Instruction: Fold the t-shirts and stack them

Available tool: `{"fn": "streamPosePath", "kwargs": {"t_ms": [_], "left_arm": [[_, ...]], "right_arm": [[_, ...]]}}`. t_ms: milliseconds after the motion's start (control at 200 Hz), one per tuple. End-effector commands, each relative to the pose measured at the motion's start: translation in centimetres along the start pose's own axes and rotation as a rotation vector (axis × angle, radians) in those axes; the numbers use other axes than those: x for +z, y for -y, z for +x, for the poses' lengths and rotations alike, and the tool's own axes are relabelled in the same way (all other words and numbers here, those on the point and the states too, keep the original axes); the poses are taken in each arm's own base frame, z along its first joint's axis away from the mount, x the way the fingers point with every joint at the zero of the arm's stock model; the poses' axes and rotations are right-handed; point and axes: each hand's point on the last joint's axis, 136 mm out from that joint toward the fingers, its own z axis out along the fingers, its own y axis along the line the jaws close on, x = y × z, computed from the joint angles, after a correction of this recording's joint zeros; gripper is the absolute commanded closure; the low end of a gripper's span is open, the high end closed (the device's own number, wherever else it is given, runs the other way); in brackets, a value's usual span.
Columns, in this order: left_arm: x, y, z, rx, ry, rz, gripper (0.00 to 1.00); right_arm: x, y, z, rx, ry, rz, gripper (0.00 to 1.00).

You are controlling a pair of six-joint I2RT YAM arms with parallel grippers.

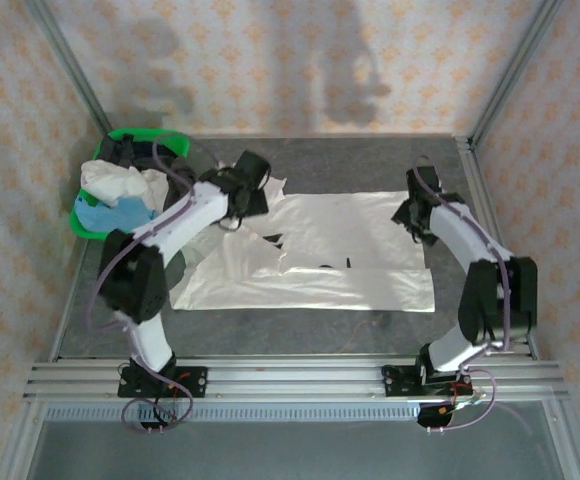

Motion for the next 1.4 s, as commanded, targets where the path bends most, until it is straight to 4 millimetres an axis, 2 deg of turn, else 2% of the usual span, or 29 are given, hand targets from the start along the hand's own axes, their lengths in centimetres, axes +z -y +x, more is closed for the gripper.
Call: {"fn": "streamPosePath", "kwargs": {"t_ms": [0, 65, 180, 310, 470, 616, 696, 836, 971, 1091, 1226, 1391], "left_arm": [[4.1, -1.0, -2.7, 0.051, -0.041, -0.118, 0.05], [6.3, -0.2, -4.6, -0.015, -0.076, -0.055, 0.06], [8.9, 0.5, -8.9, -0.073, -0.007, -0.027, 0.06], [12.0, 1.4, -11.5, -0.092, 0.014, -0.025, 0.09], [15.2, 1.6, -12.7, -0.121, 0.054, -0.036, 0.15], [18.0, 1.2, -12.5, -0.199, 0.039, -0.003, 0.28], [19.1, 1.0, -12.1, -0.226, 0.016, 0.007, 0.3], [20.2, 0.5, -11.6, -0.233, 0.006, -0.01, 0.37], [21.2, 0.5, -11.0, -0.252, -0.018, 0.003, 0.56], [21.5, 0.6, -10.9, -0.251, -0.026, 0.014, 0.76], [20.1, 0.6, -12.0, -0.245, -0.008, 0.03, 1.0], [16.7, 1.1, -13.8, -0.226, 0.015, 0.085, 1.0]], "right_arm": [[2.4, 0.8, -2.4, -0.093, -0.009, 0.113, 0.28], [3.7, -0.2, -3.7, -0.122, -0.022, 0.109, 0.27], [5.9, -1.3, -5.8, -0.147, -0.008, 0.119, 0.27], [8.3, -2.9, -7.0, -0.155, -0.034, 0.076, 0.29], [10.1, -4.3, -7.8, -0.139, -0.064, 0.034, 0.31], [11.5, -4.8, -7.9, -0.142, -0.096, 0.041, 0.31], [12.2, -5.4, -7.7, -0.144, -0.123, 0.027, 0.31], [13.4, -5.7, -7.4, -0.141, -0.158, 0.033, 0.32], [14.0, -5.8, -7.1, -0.138, -0.177, 0.035, 0.35], [13.8, -6.1, -7.5, -0.136, -0.166, 0.024, 0.49], [13.3, -6.1, -8.3, -0.146, -0.143, 0.04, 0.66], [12.3, -6.1, -9.1, -0.168, -0.131, 0.043, 0.79]]}}
